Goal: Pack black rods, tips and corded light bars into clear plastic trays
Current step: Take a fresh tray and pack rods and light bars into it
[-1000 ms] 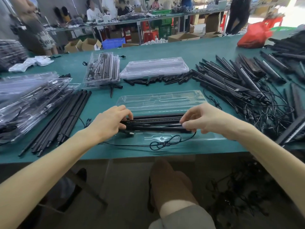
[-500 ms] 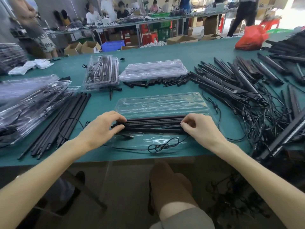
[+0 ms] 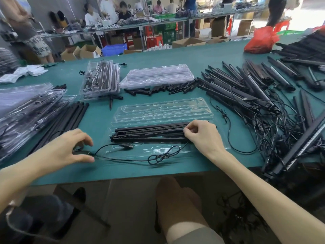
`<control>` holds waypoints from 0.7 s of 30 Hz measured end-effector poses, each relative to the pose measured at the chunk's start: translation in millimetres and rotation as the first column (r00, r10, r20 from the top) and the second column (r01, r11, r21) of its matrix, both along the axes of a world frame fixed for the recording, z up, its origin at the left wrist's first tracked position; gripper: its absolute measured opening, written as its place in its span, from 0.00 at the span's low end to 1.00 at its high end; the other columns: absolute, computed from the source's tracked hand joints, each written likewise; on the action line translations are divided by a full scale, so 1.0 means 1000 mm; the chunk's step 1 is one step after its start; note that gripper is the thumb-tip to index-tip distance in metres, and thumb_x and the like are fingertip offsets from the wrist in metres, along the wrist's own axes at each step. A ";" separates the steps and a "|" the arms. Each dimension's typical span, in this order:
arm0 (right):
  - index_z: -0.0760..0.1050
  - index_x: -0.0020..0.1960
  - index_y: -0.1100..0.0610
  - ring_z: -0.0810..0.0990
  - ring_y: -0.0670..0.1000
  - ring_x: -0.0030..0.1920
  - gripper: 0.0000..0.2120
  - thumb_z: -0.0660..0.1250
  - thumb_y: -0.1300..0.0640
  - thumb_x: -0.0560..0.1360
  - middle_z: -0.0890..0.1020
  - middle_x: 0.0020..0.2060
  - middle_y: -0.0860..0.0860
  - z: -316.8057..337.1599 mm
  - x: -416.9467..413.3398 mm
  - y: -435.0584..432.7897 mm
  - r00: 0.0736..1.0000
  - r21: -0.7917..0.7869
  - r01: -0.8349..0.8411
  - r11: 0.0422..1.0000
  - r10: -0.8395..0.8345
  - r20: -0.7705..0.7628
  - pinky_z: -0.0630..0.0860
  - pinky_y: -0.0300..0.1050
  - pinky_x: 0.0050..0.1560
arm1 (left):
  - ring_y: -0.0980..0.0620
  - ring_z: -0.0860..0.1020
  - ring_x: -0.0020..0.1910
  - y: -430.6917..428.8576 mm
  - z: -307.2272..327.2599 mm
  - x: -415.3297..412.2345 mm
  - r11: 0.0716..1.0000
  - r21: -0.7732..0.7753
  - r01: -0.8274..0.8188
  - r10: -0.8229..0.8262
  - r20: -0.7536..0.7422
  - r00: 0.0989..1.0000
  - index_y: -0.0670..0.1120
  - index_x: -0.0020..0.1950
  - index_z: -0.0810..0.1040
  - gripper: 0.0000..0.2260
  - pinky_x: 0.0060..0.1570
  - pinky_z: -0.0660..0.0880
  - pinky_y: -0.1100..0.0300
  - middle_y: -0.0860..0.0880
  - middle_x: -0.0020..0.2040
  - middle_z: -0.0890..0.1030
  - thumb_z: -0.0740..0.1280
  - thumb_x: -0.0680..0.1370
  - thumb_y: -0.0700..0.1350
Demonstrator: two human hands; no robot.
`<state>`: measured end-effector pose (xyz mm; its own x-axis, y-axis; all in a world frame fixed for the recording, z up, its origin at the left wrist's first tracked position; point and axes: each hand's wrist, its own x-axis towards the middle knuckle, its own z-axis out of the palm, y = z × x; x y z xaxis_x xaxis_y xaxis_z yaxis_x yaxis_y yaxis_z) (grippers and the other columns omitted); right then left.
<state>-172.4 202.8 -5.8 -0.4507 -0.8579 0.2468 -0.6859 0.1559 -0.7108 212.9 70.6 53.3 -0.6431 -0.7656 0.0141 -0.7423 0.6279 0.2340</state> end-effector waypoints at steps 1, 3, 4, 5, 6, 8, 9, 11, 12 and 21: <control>0.80 0.43 0.48 0.79 0.41 0.39 0.04 0.68 0.51 0.76 0.81 0.34 0.40 0.000 0.000 -0.002 1.000 0.005 0.000 1.000 0.000 0.002 0.75 0.43 0.41 | 0.62 0.76 0.49 -0.003 0.000 0.008 1.000 0.023 -0.003 0.002 0.028 1.000 0.58 0.49 0.79 0.20 0.51 0.73 0.55 0.57 0.48 0.78 0.78 0.61 0.60; 0.80 0.43 0.48 0.79 0.42 0.39 0.04 0.68 0.51 0.76 0.81 0.35 0.40 -0.001 0.000 -0.003 1.000 0.009 0.005 1.000 -0.005 0.006 0.75 0.43 0.41 | 0.66 0.74 0.52 -0.009 -0.005 0.024 0.999 0.041 -0.007 0.003 0.100 0.995 0.62 0.50 0.79 0.22 0.52 0.73 0.56 0.60 0.50 0.77 0.80 0.59 0.61; 0.80 0.43 0.48 0.79 0.41 0.39 0.04 0.68 0.50 0.76 0.81 0.35 0.40 -0.002 0.000 -0.003 1.000 0.008 0.010 1.000 -0.010 0.006 0.74 0.43 0.40 | 0.68 0.74 0.54 -0.012 -0.009 0.030 0.999 0.031 -0.007 0.003 0.123 0.992 0.63 0.51 0.78 0.23 0.51 0.72 0.58 0.61 0.51 0.77 0.81 0.59 0.59; 0.79 0.43 0.47 0.79 0.41 0.39 0.04 0.68 0.50 0.76 0.81 0.35 0.40 -0.003 0.000 -0.002 1.000 0.005 0.014 1.000 -0.014 0.005 0.73 0.43 0.39 | 0.68 0.73 0.55 -0.014 -0.013 0.034 1.000 0.022 -0.004 0.001 0.127 0.992 0.64 0.51 0.78 0.24 0.51 0.70 0.60 0.61 0.52 0.76 0.83 0.59 0.57; 0.79 0.43 0.47 0.79 0.40 0.39 0.04 0.68 0.50 0.76 0.81 0.35 0.40 -0.004 0.000 -0.002 1.000 0.002 0.019 1.000 -0.019 0.002 0.73 0.42 0.39 | 0.68 0.72 0.55 -0.016 -0.017 0.036 1.000 0.022 0.001 -0.003 0.113 0.994 0.64 0.51 0.78 0.25 0.50 0.69 0.61 0.60 0.52 0.76 0.84 0.59 0.52; 0.79 0.43 0.46 0.79 0.40 0.38 0.04 0.68 0.49 0.76 0.81 0.34 0.40 -0.005 0.001 -0.002 1.000 -0.003 0.029 1.000 -0.029 0.001 0.72 0.42 0.38 | 0.67 0.73 0.53 -0.022 -0.022 0.037 1.000 0.012 0.018 -0.019 0.071 0.997 0.64 0.49 0.78 0.26 0.50 0.69 0.64 0.60 0.50 0.76 0.85 0.61 0.43; 0.79 0.43 0.46 0.79 0.40 0.38 0.04 0.68 0.49 0.76 0.81 0.34 0.40 -0.005 0.001 -0.001 0.999 -0.004 0.032 0.999 -0.032 0.001 0.71 0.42 0.37 | 0.66 0.73 0.52 -0.026 -0.025 0.038 1.000 -0.005 0.028 -0.028 0.051 0.998 0.64 0.47 0.78 0.26 0.49 0.69 0.65 0.61 0.48 0.76 0.85 0.61 0.41; 0.79 0.43 0.46 0.79 0.40 0.38 0.04 0.68 0.49 0.76 0.81 0.34 0.40 -0.005 0.001 -0.001 1.000 -0.001 0.031 1.000 -0.031 -0.003 0.71 0.42 0.38 | 0.66 0.73 0.51 -0.030 -0.028 0.037 0.998 -0.030 0.048 -0.047 0.029 0.998 0.64 0.45 0.77 0.24 0.50 0.70 0.62 0.62 0.48 0.75 0.83 0.64 0.39; 0.79 0.43 0.46 0.79 0.40 0.38 0.04 0.68 0.49 0.76 0.81 0.34 0.40 -0.005 0.001 -0.001 1.000 -0.002 0.028 1.000 -0.028 -0.005 0.72 0.42 0.38 | 0.66 0.73 0.52 -0.030 -0.028 0.036 0.997 -0.045 0.059 -0.058 0.023 0.998 0.64 0.46 0.76 0.24 0.50 0.71 0.58 0.62 0.48 0.75 0.82 0.66 0.38; 0.80 0.45 0.47 0.79 0.41 0.40 0.04 0.68 0.50 0.77 0.81 0.36 0.40 -0.003 0.000 0.001 1.000 0.005 0.006 1.000 -0.006 0.012 0.76 0.45 0.42 | 0.59 0.78 0.48 -0.040 0.008 0.024 0.995 -0.098 0.012 -0.019 -0.066 0.998 0.59 0.48 0.76 0.21 0.51 0.75 0.49 0.59 0.46 0.80 0.73 0.74 0.32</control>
<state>-172.6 203.7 -8.5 -0.4588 -0.8564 0.2368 -0.6761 0.1636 -0.7184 237.4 31.0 60.8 -0.6501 -0.7484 0.1313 -0.7169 0.6614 0.2203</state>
